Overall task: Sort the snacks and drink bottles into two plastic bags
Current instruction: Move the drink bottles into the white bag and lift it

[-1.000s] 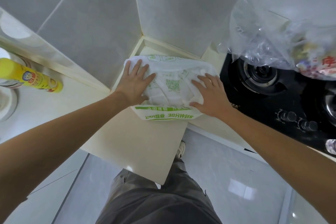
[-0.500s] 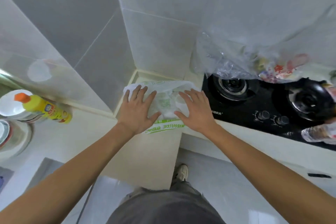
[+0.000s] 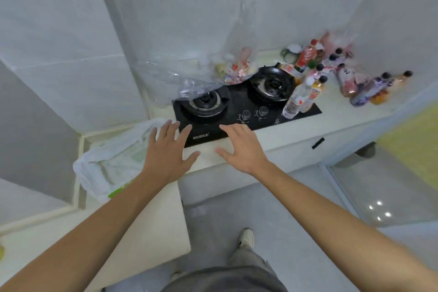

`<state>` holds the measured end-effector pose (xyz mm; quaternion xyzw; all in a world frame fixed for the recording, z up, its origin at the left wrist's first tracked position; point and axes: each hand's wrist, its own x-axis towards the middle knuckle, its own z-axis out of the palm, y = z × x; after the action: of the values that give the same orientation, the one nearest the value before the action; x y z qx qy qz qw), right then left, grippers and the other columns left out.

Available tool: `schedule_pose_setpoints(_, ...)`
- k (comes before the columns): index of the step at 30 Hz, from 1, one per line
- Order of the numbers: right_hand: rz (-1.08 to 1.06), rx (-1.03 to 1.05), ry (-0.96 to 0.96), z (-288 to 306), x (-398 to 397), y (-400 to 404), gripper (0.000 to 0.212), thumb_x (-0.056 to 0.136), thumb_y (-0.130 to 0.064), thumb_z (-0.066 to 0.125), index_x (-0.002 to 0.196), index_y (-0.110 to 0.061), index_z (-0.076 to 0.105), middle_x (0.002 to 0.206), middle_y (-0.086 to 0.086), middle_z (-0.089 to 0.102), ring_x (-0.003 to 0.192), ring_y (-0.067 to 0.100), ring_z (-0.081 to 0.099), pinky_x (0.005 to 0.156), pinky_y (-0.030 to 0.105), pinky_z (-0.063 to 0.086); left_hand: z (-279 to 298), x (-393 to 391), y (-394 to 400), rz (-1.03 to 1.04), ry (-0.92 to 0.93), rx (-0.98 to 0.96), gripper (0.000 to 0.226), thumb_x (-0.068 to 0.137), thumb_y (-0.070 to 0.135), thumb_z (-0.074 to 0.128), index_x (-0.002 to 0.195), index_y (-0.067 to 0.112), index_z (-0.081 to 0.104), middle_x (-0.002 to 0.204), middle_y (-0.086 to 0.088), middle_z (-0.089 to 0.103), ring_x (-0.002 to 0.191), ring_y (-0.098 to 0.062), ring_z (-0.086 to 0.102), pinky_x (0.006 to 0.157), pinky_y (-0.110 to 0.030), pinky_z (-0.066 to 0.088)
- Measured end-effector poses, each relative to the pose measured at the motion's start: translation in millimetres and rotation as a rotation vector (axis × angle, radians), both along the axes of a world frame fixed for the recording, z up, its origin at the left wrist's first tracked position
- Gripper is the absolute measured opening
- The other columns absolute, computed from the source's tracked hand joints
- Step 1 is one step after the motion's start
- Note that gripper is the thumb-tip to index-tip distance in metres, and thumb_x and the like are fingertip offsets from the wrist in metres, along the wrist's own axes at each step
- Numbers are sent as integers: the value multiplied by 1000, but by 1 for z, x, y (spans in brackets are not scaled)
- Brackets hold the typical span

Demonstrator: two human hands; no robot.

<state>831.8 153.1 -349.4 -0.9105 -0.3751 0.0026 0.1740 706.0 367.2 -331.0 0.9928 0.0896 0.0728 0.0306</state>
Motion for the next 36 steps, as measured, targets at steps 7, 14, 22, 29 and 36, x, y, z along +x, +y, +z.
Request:
schedule_pose_setpoints(7, -161, 10, -14, 17, 58, -124, 68, 96, -57, 57, 152, -20, 45, 146, 0, 51, 136, 23, 42, 113, 41, 39, 12, 99, -107, -145, -12, -33, 77, 92, 69, 37, 154, 23, 39, 156, -12, 43, 148, -33, 34, 120, -55, 29)
schedule_pose_setpoints(14, -226, 1, -8, 21, 150, -232, 63, 95, -53, 61, 147, -20, 46, 146, 2, 51, 131, 26, 44, 104, 43, 46, 11, 204, -225, -178, 5, -178, 78, 92, 63, 56, 156, 22, 37, 151, -9, 45, 144, -31, 35, 111, -51, 39)
schedule_pose_setpoints(22, -331, 111, 85, 26, 261, -280, 62, 93, -37, 70, 147, -21, 43, 142, 6, 47, 123, 33, 45, 96, 43, 48, 12, 302, -281, -171, 70, -256, 81, 94, 59, 56, 160, 25, 23, 149, -6, 42, 137, -32, 41, 98, -52, 52)
schedule_pose_setpoints(29, -452, 229, 246, 7, 358, -262, 71, 96, -33, 66, 157, -21, 31, 147, 10, 46, 128, 35, 49, 101, 44, 43, -14, 400, -293, -70, 89, -543, 85, 97, 55, 58, 162, 23, 15, 159, -6, 34, 143, -29, 39, 101, -49, 50)
schedule_pose_setpoints(36, -446, 250, 416, -15, 425, -244, 52, 101, -33, 59, 150, -23, 44, 130, 4, 65, 117, 26, 61, 83, 32, 42, -40, 461, -292, 11, 106, -702, 50, 94, 50, 65, 136, 25, 52, 129, -1, 57, 116, -26, 60, 92, -48, 53)
